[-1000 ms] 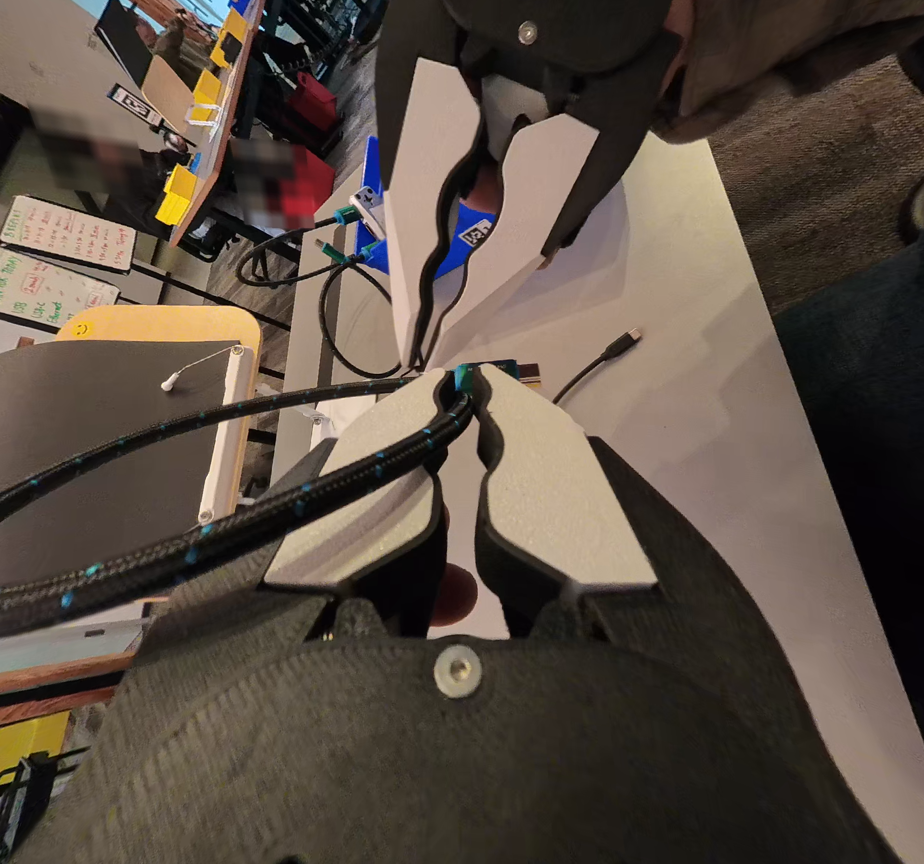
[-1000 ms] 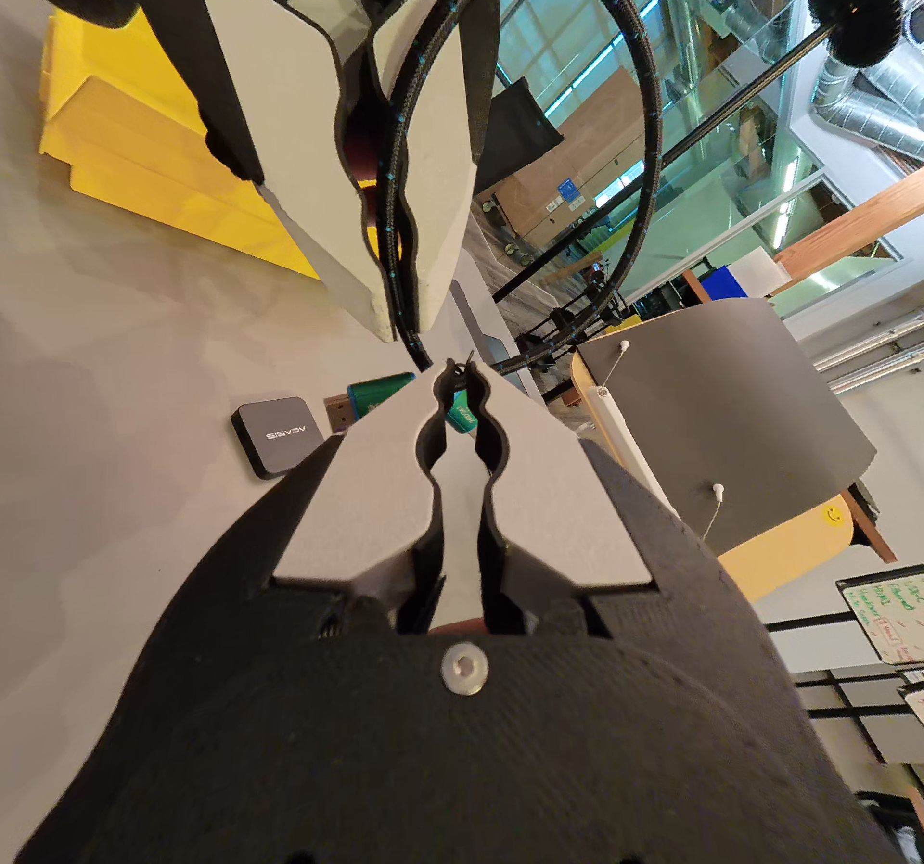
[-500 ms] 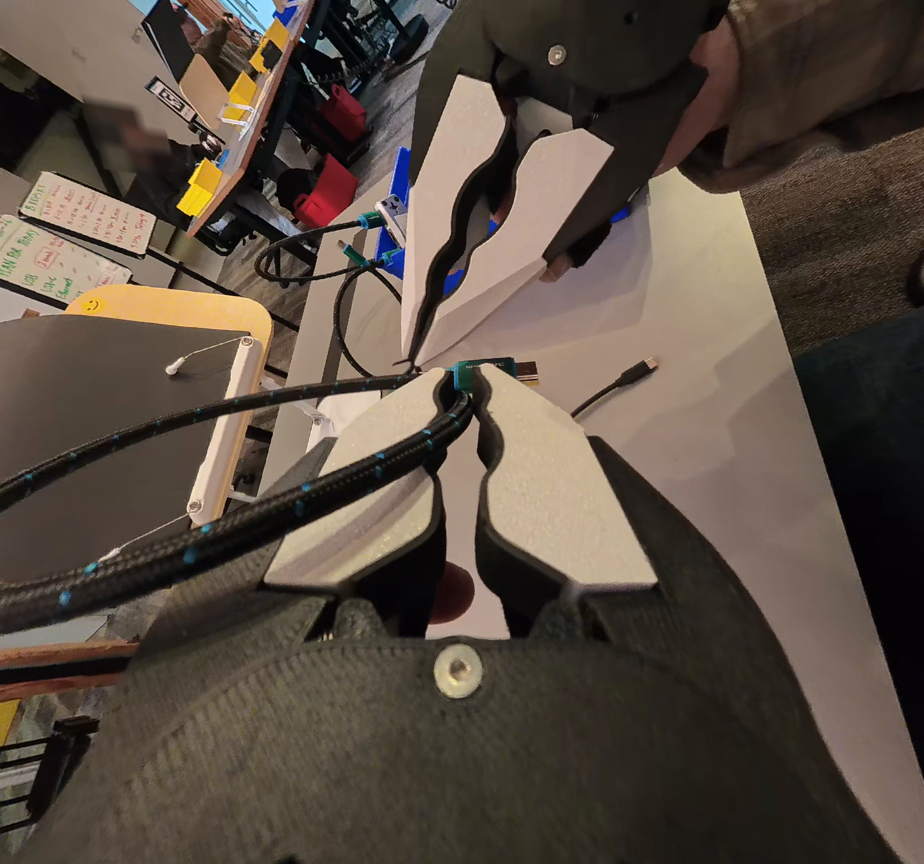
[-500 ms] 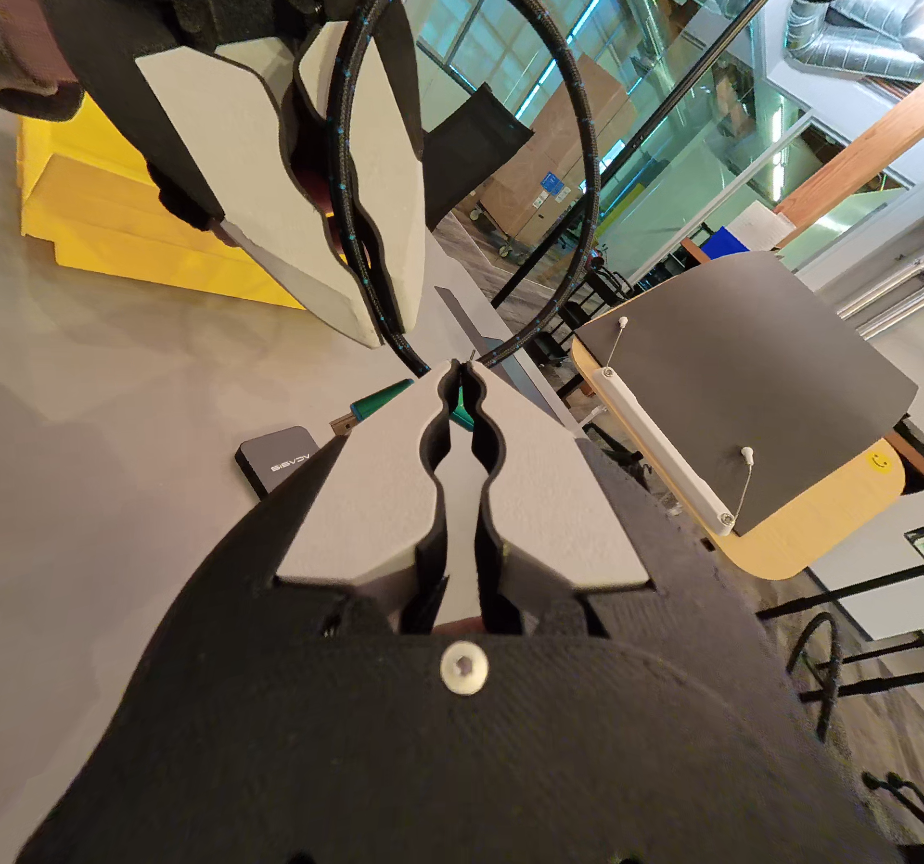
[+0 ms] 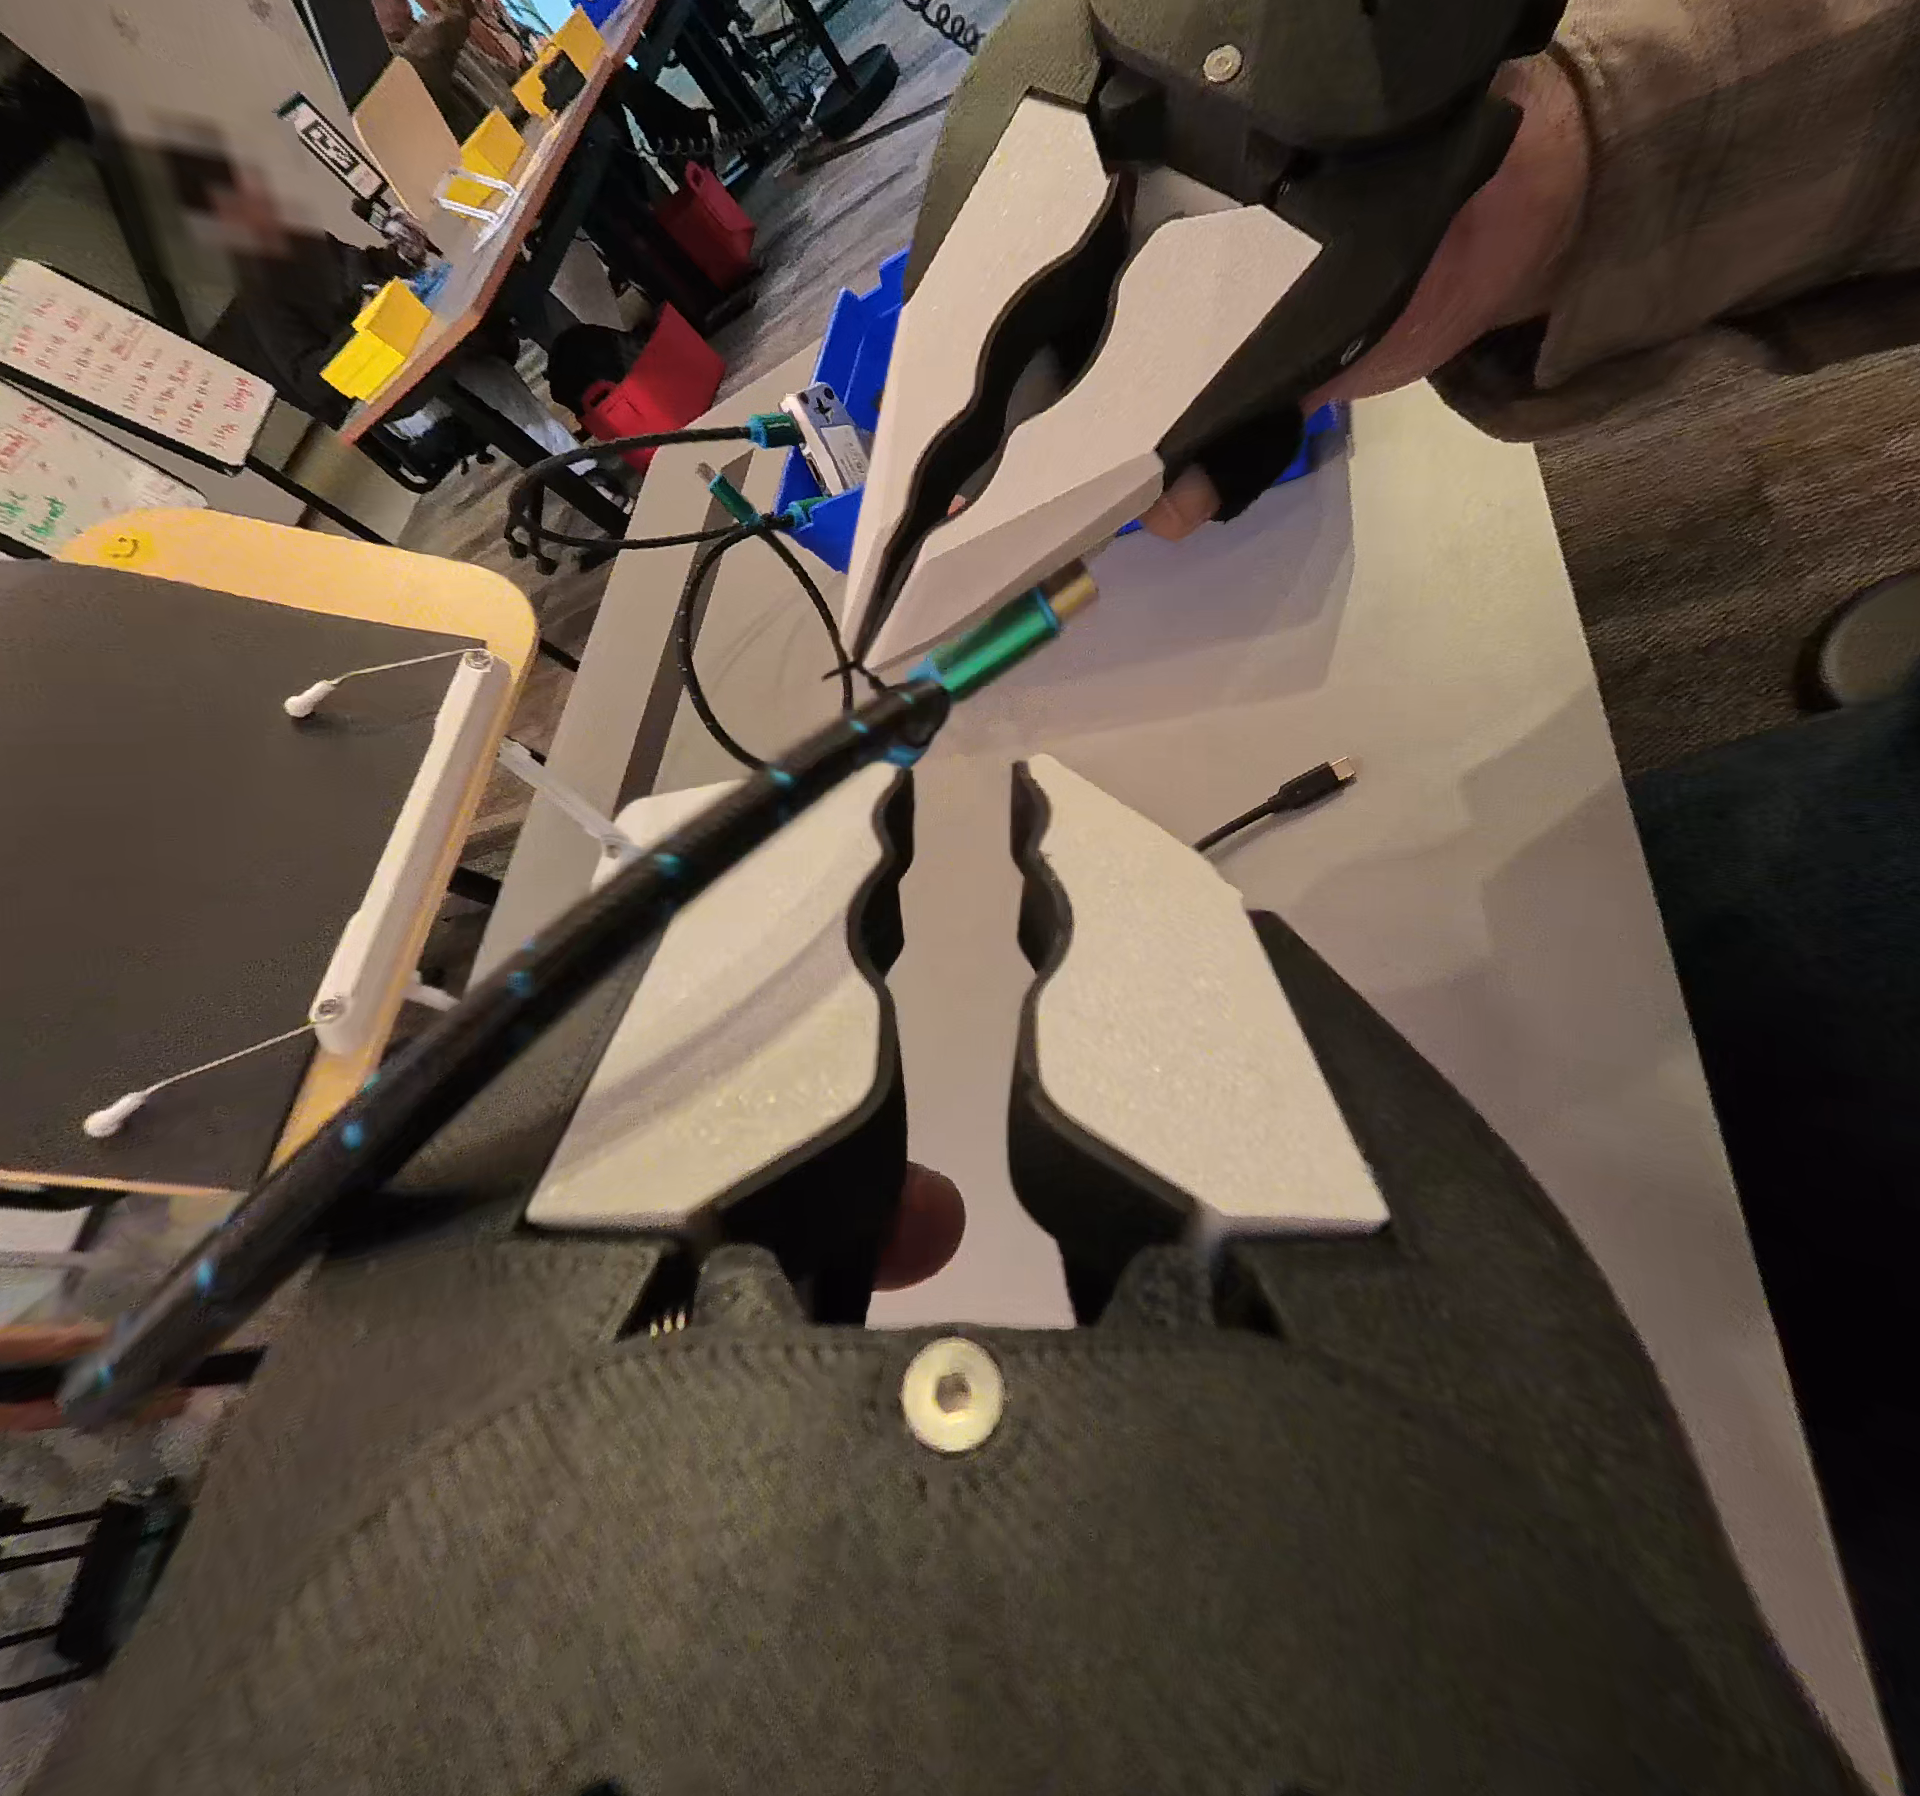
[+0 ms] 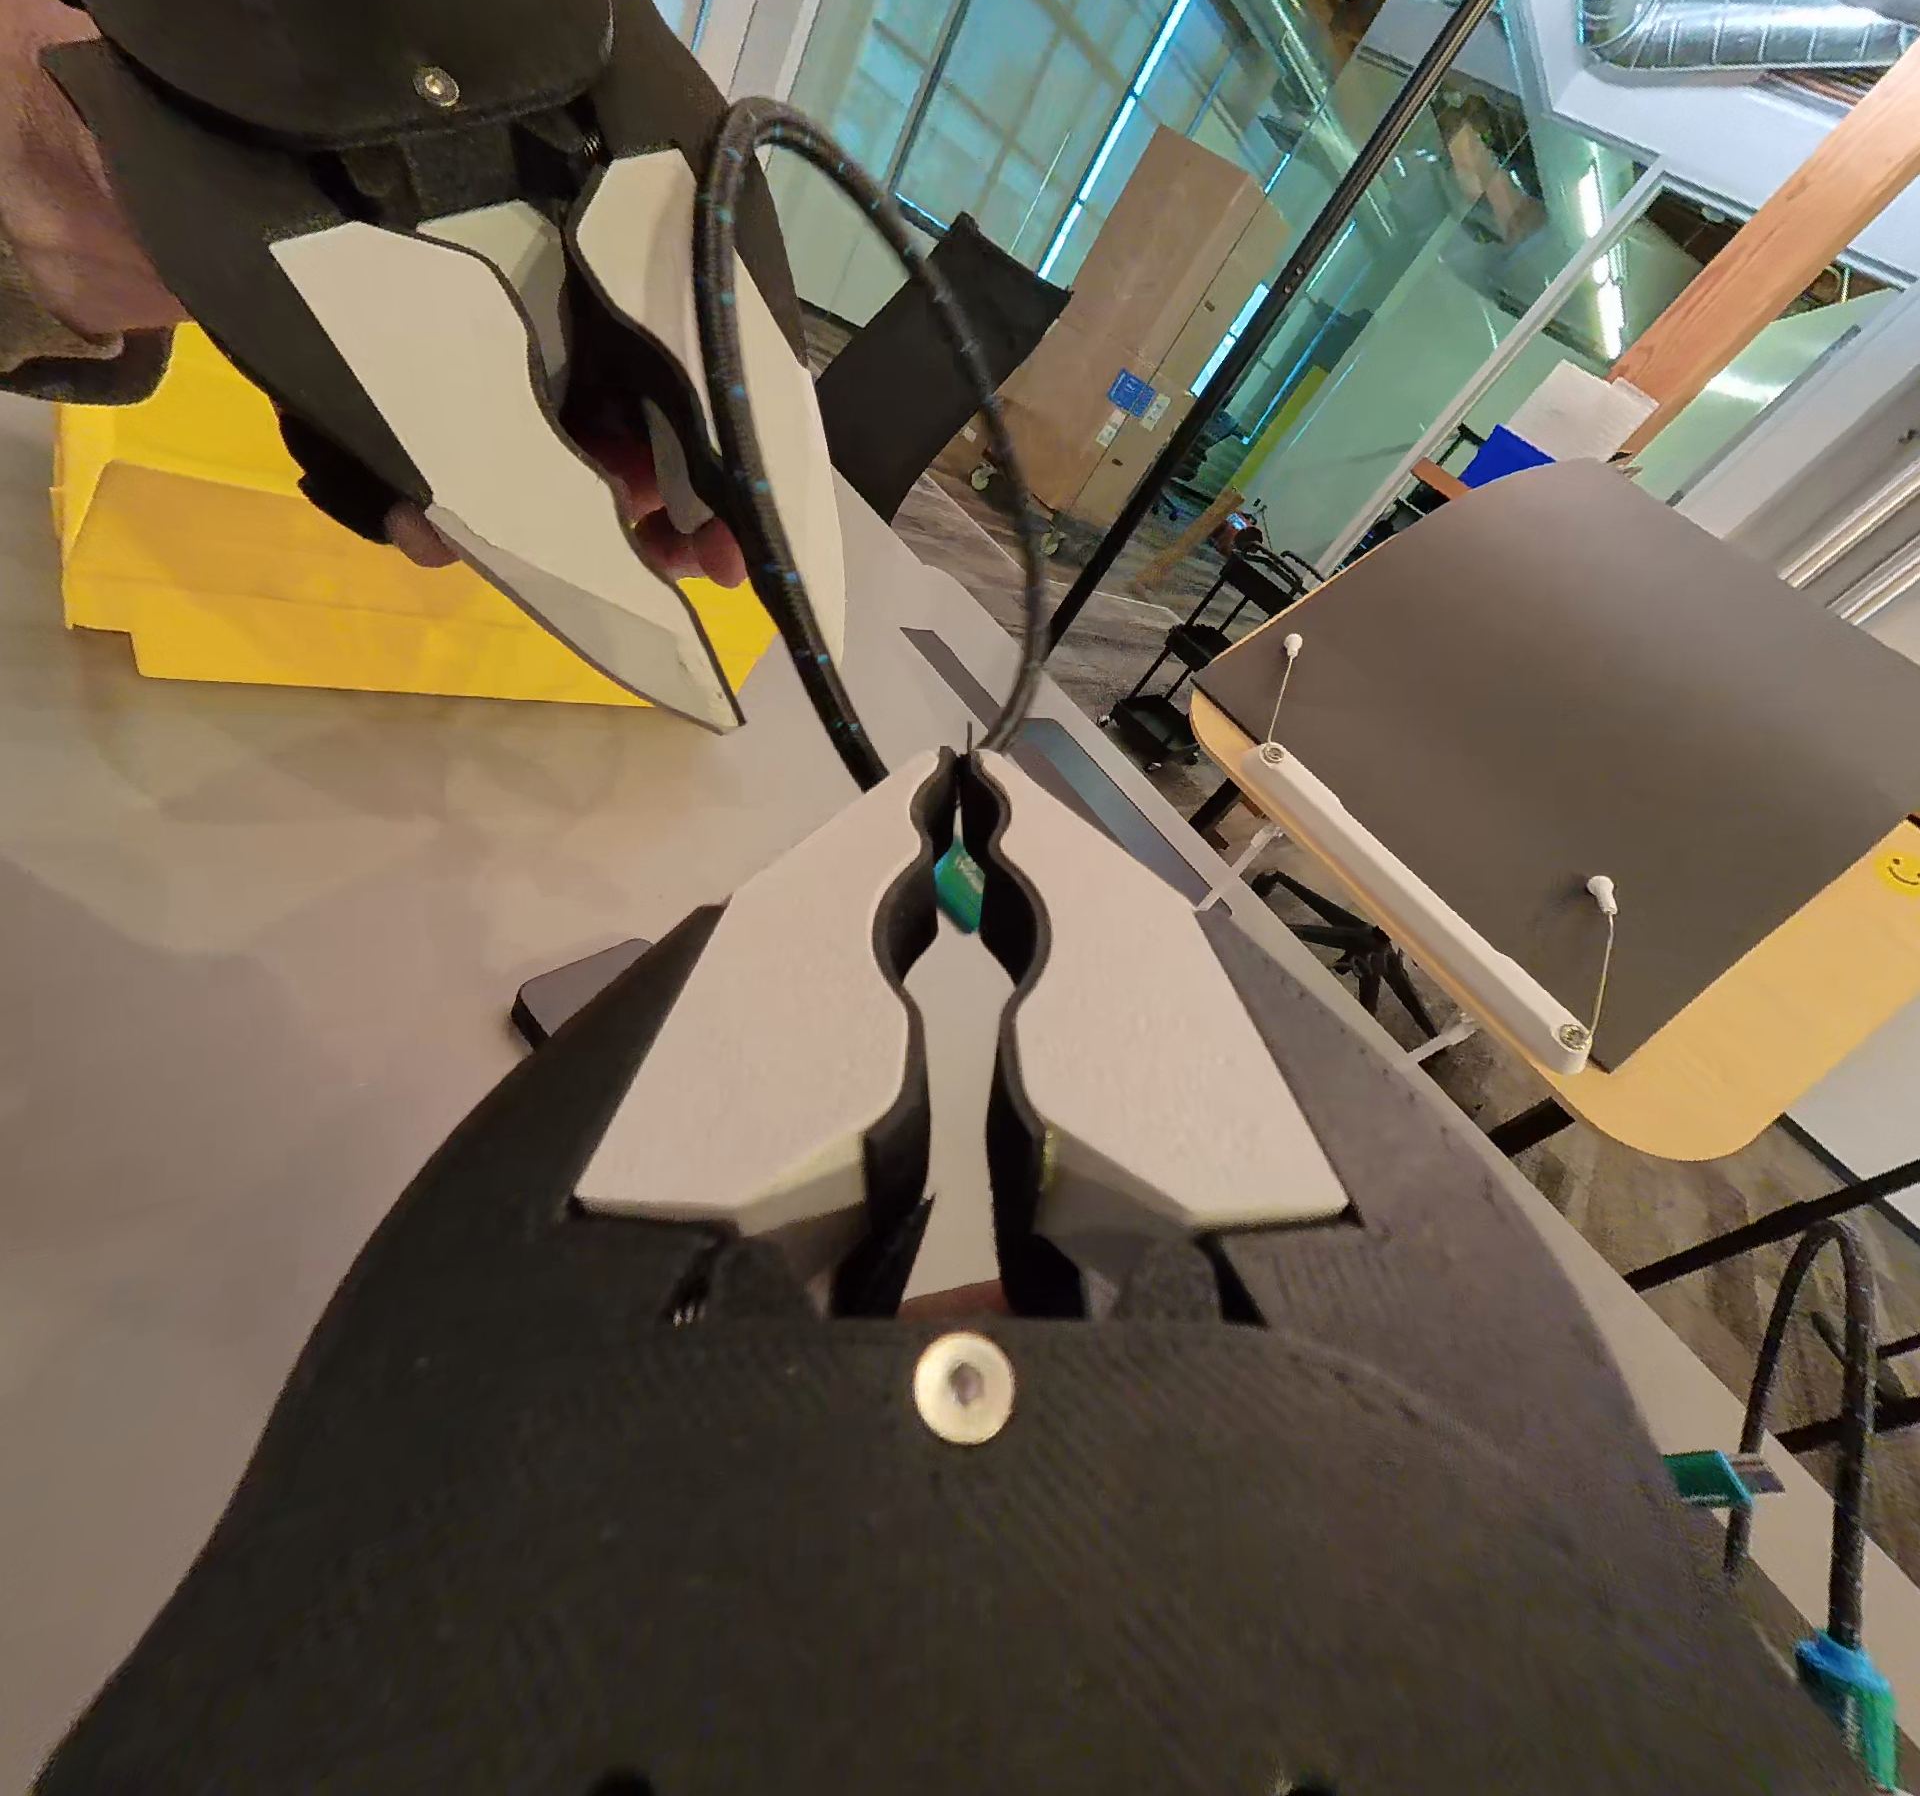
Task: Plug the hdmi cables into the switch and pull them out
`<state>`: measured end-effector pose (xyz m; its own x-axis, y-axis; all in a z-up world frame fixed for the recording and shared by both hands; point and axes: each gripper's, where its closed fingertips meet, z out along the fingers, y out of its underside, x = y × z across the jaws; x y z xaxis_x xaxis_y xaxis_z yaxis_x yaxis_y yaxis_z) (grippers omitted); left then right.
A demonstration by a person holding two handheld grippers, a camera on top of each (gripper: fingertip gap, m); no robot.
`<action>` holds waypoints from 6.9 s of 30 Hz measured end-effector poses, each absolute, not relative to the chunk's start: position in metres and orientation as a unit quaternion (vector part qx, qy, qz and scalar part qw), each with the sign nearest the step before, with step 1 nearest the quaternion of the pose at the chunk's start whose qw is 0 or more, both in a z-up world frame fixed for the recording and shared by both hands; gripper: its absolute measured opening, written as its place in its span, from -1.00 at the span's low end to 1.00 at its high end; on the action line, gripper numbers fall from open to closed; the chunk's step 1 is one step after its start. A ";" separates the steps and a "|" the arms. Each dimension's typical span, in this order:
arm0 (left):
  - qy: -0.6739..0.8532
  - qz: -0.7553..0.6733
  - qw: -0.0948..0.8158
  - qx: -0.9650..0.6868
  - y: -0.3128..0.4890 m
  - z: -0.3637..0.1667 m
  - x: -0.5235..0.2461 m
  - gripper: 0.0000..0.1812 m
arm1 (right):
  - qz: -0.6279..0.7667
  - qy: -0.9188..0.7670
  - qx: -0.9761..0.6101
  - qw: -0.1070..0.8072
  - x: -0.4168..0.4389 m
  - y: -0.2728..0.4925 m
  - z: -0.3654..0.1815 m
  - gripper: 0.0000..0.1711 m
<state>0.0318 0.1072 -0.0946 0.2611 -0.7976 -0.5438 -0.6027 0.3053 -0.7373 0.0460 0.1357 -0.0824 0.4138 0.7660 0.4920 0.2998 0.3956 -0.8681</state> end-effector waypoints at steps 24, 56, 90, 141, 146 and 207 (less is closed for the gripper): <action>0.549 0.141 0.643 -0.515 0.148 -0.097 0.030 -0.60 | 0.392 -0.411 -0.562 0.601 0.040 0.132 -0.074 -1.00; 0.579 0.187 0.634 -0.478 0.144 -0.106 0.031 -0.84 | 0.404 -0.434 -0.565 0.573 0.039 0.127 -0.079 -1.00; 0.578 0.072 0.650 -0.488 0.129 -0.096 0.031 -0.94 | 0.440 -0.428 -0.551 0.565 0.051 0.121 -0.064 -0.95; 0.535 -0.502 0.434 -0.523 0.062 -0.106 0.036 -0.94 | 0.205 -0.658 -0.449 0.569 0.024 0.083 -0.091 -1.00; 0.583 -0.447 0.440 -0.516 0.056 -0.109 0.032 -0.94 | 0.475 -0.600 -0.513 0.388 0.032 0.054 -0.092 -1.00; 0.460 -0.498 0.486 -0.552 0.095 -0.097 0.022 -0.94 | -0.051 -0.594 -0.349 0.723 0.023 0.106 -0.071 -0.85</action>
<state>0.0223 0.0953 -0.0968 0.0802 -0.9914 0.1031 -0.0230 -0.1052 -0.9942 0.0226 0.1057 -0.0706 0.2893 0.3410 0.8945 0.4884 0.7510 -0.4443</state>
